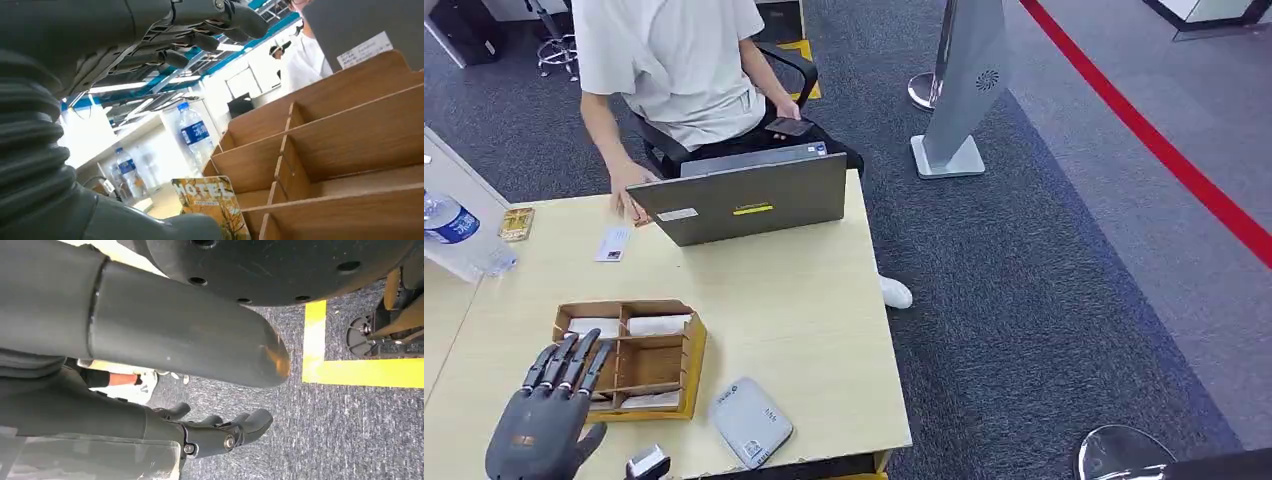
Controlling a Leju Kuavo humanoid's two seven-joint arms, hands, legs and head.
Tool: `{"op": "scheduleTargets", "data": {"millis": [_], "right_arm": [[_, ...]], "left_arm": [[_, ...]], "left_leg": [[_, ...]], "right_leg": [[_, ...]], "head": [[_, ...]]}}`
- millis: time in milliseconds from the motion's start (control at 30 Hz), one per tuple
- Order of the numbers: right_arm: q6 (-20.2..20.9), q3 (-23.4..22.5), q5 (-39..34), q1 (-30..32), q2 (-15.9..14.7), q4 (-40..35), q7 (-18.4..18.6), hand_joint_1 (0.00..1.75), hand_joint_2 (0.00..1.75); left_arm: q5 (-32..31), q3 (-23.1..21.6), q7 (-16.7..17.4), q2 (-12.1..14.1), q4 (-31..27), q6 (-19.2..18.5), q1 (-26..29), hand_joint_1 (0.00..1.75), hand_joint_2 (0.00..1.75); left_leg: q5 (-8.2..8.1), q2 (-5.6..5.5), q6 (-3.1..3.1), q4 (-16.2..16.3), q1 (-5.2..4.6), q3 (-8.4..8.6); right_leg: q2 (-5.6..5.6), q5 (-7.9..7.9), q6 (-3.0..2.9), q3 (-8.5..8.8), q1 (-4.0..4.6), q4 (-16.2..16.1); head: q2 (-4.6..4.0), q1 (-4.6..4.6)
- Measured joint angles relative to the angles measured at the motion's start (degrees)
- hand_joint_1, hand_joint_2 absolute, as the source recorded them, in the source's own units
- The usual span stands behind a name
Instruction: Pass the card to the sensor for recognition and then transmit it.
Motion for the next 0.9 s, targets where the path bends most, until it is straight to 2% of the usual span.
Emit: {"op": "scheduleTargets", "data": {"millis": [367, 900], "right_arm": [[0.02, -0.02, 0.0, 0.0, 0.0, 0.0, 0.17, 0.0, 0.0], [0.04, -0.04, 0.09, 0.0, 0.0, 0.0, 0.17, 0.0, 0.0]], "left_arm": [[-0.09, 1.11, 3.25, -0.22, 0.0, -2.71, -0.01, 0.0, 1.75], [-0.42, 1.38, 4.52, -0.7, 0.0, -4.65, -0.01, 0.0, 1.75]], "left_leg": [[0.0, 0.0, 0.0, 0.0, 0.0, 0.0], [0.0, 0.0, 0.0, 0.0, 0.0, 0.0]], "right_leg": [[0.0, 0.0, 0.0, 0.0, 0.0, 0.0], [0.0, 0.0, 0.0, 0.0, 0.0, 0.0]], "head": [[0.0, -0.02], [0.0, -0.02]]}}
